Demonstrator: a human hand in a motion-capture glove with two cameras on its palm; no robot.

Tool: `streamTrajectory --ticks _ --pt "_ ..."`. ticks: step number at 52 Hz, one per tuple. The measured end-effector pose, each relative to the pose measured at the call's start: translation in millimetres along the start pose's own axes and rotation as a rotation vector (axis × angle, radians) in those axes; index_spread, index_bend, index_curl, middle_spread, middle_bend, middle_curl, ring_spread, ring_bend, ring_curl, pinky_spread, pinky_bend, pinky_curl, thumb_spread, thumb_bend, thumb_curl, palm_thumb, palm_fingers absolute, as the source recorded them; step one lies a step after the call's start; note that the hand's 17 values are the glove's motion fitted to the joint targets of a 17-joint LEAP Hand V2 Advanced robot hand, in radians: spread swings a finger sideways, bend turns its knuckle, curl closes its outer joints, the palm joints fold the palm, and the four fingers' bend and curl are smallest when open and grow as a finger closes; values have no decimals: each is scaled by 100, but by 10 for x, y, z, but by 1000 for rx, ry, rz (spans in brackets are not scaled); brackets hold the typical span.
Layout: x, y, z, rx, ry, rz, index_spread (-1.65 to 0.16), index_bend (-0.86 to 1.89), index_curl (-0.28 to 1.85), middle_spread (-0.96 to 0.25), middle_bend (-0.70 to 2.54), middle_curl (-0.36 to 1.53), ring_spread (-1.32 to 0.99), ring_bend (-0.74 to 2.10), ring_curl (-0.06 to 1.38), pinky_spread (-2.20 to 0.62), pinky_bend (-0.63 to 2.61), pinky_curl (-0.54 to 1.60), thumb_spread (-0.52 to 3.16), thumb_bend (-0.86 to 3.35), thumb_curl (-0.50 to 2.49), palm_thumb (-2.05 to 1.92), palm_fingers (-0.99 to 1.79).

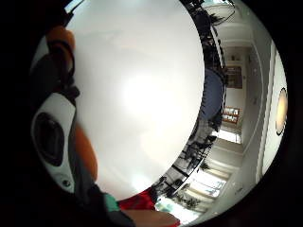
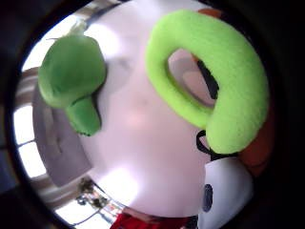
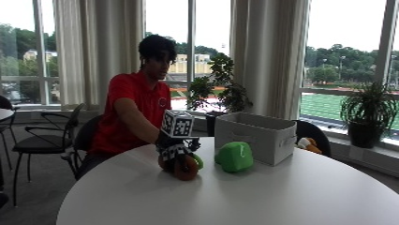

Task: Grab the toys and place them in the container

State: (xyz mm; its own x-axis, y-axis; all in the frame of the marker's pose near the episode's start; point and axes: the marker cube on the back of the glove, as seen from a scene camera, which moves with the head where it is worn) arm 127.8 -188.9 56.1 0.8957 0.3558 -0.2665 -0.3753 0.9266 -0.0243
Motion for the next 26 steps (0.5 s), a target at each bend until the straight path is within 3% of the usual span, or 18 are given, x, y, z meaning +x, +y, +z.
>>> streamTrajectory --ticks 11,26 --pt "52 145 -412 22 -35 -4 -43 75 70 -35 39 17 -48 106 48 -41 118 33 87 24 82 77 85" --pt "-114 140 -1616 135 -62 23 -42 71 86 -45 42 23 -51 106 51 -41 115 37 66 26 99 76 86"
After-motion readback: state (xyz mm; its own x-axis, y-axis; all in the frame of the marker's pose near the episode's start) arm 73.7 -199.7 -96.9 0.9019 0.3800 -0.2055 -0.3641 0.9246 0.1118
